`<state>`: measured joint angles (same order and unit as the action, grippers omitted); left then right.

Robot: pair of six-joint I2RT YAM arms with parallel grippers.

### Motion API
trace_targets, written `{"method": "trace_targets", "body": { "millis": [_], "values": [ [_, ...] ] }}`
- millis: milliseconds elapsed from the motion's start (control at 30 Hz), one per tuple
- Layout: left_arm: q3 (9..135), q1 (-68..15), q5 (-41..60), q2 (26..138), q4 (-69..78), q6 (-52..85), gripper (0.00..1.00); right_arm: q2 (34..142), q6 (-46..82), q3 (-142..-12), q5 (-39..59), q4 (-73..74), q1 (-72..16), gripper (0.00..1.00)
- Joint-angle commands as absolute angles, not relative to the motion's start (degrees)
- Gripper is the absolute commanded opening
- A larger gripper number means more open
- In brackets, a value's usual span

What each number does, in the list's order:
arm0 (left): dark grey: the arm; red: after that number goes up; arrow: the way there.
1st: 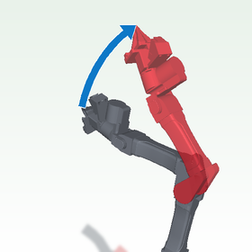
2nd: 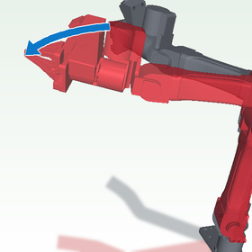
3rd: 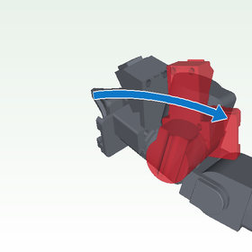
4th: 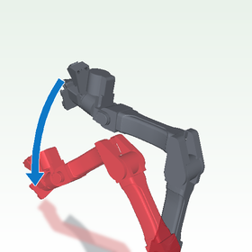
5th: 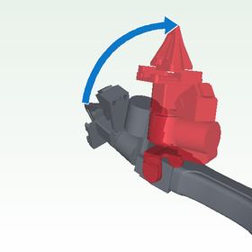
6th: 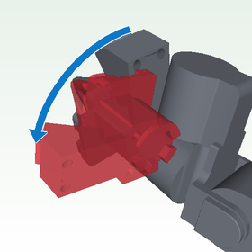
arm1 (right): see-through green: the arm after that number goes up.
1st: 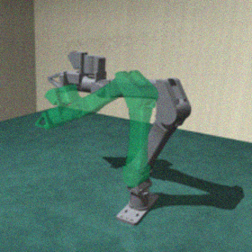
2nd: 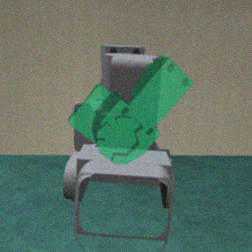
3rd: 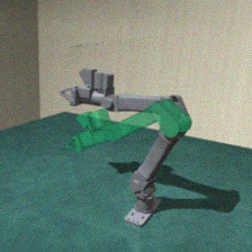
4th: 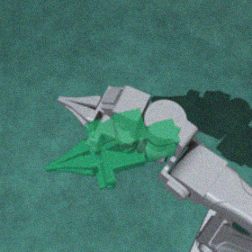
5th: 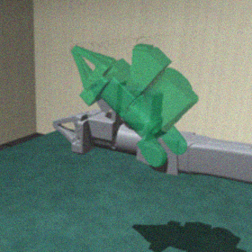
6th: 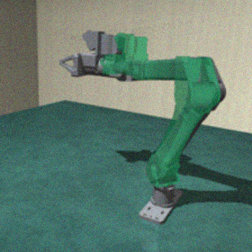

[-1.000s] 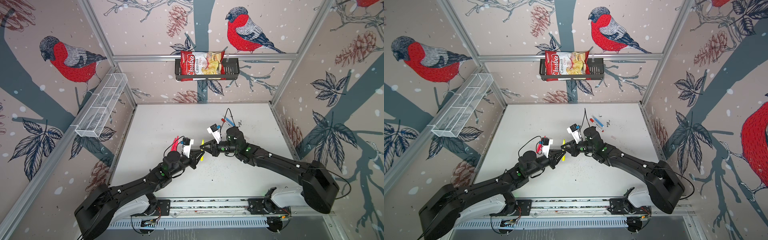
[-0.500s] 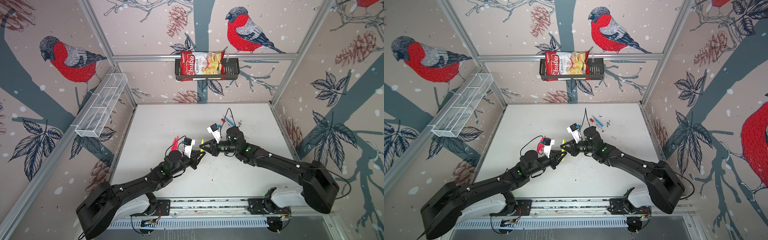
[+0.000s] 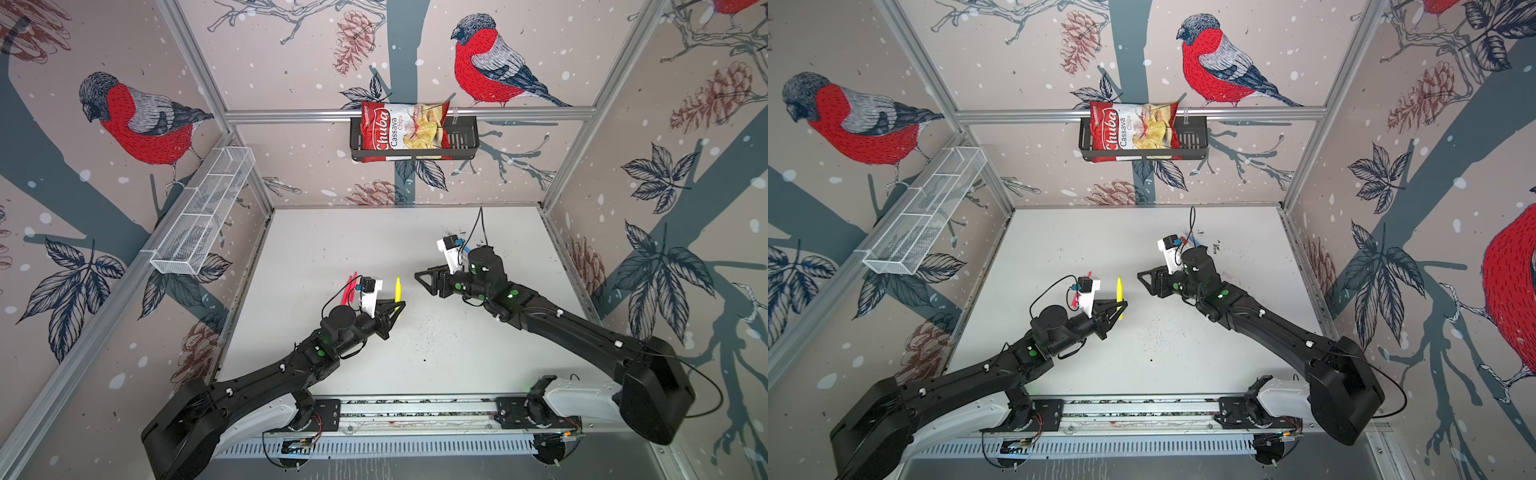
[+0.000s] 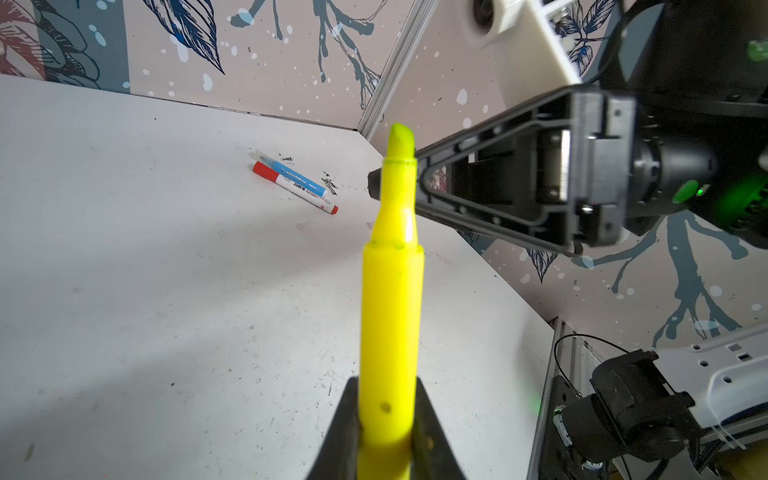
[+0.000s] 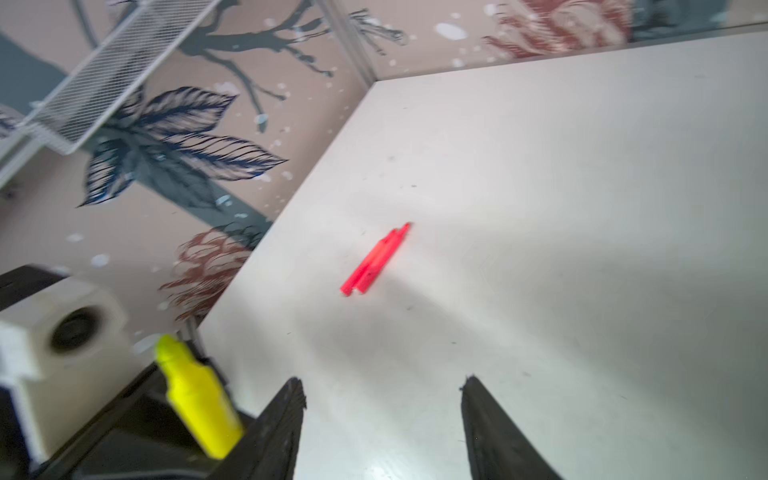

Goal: Insert the pens into the pen caps
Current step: 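Move the right gripper away to a clear cap on the far table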

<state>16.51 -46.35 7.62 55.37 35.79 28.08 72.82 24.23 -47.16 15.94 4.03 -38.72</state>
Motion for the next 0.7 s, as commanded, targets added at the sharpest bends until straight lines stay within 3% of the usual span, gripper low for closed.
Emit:
{"method": "trace_targets", "body": {
  "millis": [0, 300, 667],
  "values": [
    [15.8, -46.3, 5.8, 54.5, 35.7, 26.9, 0.0, 73.3, 26.4, -46.4, 7.1, -4.9, -34.0, 0.63],
    [15.3, -46.4, 5.5, 54.0, 35.3, 27.1, 0.0, 78.9, 28.8, -41.9, 5.3, -6.7, -21.7, 0.64],
    [15.4, -46.3, 6.1, 52.7, 34.1, 26.8, 0.0, 86.9, 27.8, -42.6, 4.2, -5.1, -16.8, 0.65]
  ]
}}
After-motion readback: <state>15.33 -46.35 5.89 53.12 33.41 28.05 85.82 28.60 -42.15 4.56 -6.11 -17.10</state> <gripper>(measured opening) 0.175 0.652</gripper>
